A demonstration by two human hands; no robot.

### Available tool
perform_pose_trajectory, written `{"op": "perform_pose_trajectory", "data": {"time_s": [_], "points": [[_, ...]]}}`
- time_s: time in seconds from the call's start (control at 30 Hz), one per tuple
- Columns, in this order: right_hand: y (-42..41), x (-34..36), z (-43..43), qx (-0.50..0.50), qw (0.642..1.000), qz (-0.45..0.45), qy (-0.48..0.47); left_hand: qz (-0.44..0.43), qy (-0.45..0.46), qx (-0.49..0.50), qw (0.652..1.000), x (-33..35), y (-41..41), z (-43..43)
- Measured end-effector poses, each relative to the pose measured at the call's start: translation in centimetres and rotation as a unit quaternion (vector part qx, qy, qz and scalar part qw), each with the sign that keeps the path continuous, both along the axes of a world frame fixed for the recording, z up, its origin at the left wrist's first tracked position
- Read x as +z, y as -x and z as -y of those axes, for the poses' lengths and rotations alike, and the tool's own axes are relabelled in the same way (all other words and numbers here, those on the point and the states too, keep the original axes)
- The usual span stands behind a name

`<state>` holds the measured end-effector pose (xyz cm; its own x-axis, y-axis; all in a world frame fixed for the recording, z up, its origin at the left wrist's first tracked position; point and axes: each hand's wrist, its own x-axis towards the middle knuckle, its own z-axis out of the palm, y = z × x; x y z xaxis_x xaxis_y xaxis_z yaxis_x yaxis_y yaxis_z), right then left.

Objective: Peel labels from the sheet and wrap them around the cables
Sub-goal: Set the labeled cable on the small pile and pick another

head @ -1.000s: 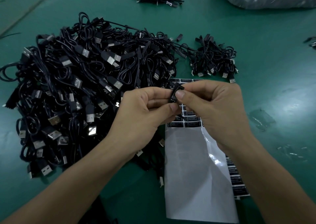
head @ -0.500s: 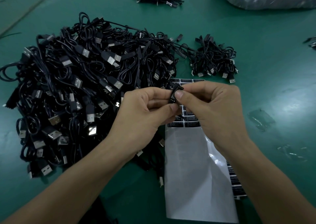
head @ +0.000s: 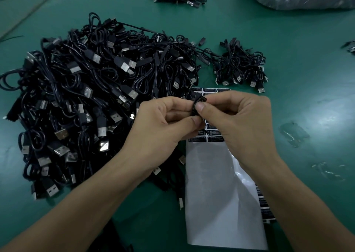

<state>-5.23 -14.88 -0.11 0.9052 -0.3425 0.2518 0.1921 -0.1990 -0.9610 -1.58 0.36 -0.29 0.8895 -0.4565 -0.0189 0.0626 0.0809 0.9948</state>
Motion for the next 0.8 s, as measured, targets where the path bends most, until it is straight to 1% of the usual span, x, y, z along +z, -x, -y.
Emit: {"op": "perform_pose_trajectory", "data": {"time_s": [0.2,0.4,0.6,0.8], "points": [[0.1,0.08,-0.19,0.004,1.0,-0.001,-0.014,-0.026,0.018,0.019,0.999,0.27,0.17,0.16],[0.38,0.28,-0.47,0.012,0.999,0.011,-0.033,-0.018,0.021,0.032,0.999,0.26,0.33,0.34],[0.62,0.3,-0.73,0.002,1.0,0.015,-0.025,-0.001,0.022,0.038,0.999,0.01,0.34,0.39],[0.53,0.28,-0.12,-0.012,1.0,-0.005,-0.009,0.003,0.029,0.035,0.999,-0.18,0.27,0.34]]}}
